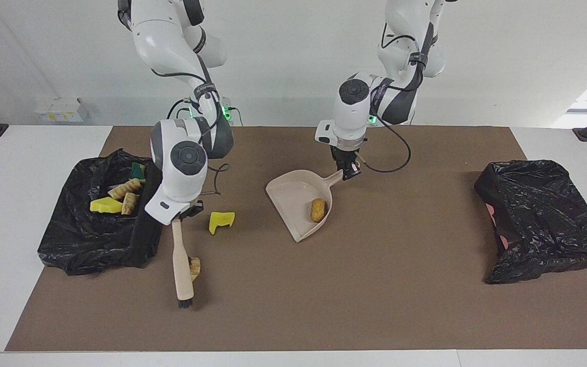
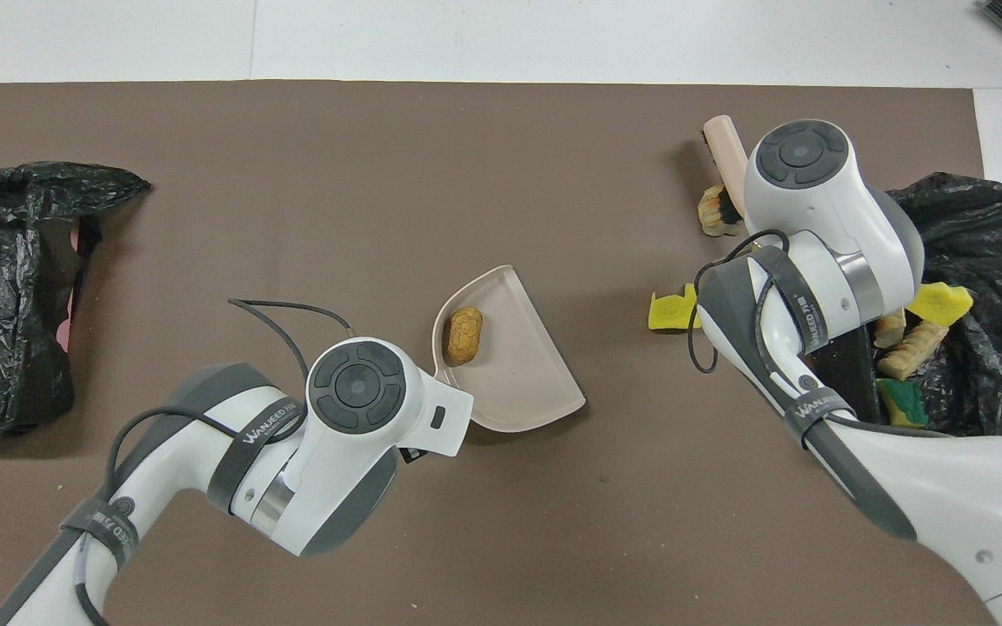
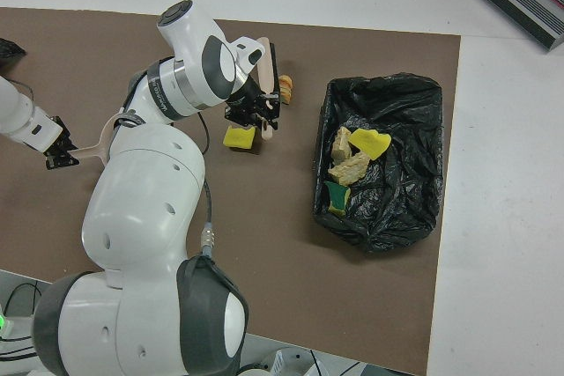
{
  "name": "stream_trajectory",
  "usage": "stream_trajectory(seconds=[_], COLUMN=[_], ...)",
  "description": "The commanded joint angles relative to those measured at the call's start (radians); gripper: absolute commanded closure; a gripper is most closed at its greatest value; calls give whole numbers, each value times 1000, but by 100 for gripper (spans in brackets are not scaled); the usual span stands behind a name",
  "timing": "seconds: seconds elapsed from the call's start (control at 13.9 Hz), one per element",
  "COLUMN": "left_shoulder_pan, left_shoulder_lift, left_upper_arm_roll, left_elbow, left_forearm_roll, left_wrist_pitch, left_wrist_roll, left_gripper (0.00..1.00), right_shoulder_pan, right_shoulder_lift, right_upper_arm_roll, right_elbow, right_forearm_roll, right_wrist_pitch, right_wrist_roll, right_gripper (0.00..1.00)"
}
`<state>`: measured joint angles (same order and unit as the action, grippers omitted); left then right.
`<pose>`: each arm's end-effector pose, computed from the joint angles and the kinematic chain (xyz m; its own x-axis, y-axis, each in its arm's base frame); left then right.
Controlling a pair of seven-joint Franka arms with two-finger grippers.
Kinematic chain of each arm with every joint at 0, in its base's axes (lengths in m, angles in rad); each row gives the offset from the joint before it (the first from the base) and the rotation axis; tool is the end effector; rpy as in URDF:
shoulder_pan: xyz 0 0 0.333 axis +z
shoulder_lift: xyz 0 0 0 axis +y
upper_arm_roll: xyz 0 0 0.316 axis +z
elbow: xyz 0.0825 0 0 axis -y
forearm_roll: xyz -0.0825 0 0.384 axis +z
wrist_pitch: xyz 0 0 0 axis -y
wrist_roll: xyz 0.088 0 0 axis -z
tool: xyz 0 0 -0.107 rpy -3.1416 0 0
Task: Sweep and dump trash in bin
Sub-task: 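Sweep the yellow sponge and pastry toward the dustpan with the right gripper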
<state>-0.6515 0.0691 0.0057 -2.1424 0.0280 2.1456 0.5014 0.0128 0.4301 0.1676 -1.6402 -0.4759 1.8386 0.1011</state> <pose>0.4336 -0.3253 0.3666 0.3951 -0.9161 -0.0689 -0.9179 -0.3967 0.0117 0.6460 0.0688 0.3586 0.9568 0.2056 -0.2057 0.2697 -0.8918 0.3631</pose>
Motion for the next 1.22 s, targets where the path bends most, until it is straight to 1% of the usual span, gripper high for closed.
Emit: stream_trajectory(seconds=[0.0,0.07,0.22,0.36,0.65,0.86,1.08,1.15], left_shoulder_pan=[-19,-19,-31,-36,-36,-36,-45,-63], left_shoulder_lift=[-14,-15,-17,-18,-18,-20,-23,-23], left_upper_arm_roll=[13,13,13,13,13,13,13,14], left_elbow=[-10,-10,-10,-10,-10,-10,-8,-1], left_forearm_roll=[-16,-16,-17,-17,-19,-29,-29,-29], left_wrist_pitch=[7,5,2,2,-1,-6,-39,-70], left_wrist_roll=[-12,-15,-43,-52,-55,-72,-75,-78], left_gripper=[100,100,100,100,100,100,100,100], right_shoulder_pan=[-40,-46,-42,-40,-11,-7,-7,-5], right_shoulder_lift=[27,27,12,7,-39,-62,-68,-73], right_upper_arm_roll=[17,18,18,21,35,91,131,145], right_elbow=[42,28,0,-18,-102,-147,-150,-153], right_forearm_roll=[-14,-4,78,130,259,325,419,448], right_wrist_pitch=[-19,-27,-48,-73,-79,-94,-131,-148], right_wrist_roll=[-14,-14,-15,-15,-26,-41,-76,-87], right_gripper=[100,100,100,100,100,100,100,100])
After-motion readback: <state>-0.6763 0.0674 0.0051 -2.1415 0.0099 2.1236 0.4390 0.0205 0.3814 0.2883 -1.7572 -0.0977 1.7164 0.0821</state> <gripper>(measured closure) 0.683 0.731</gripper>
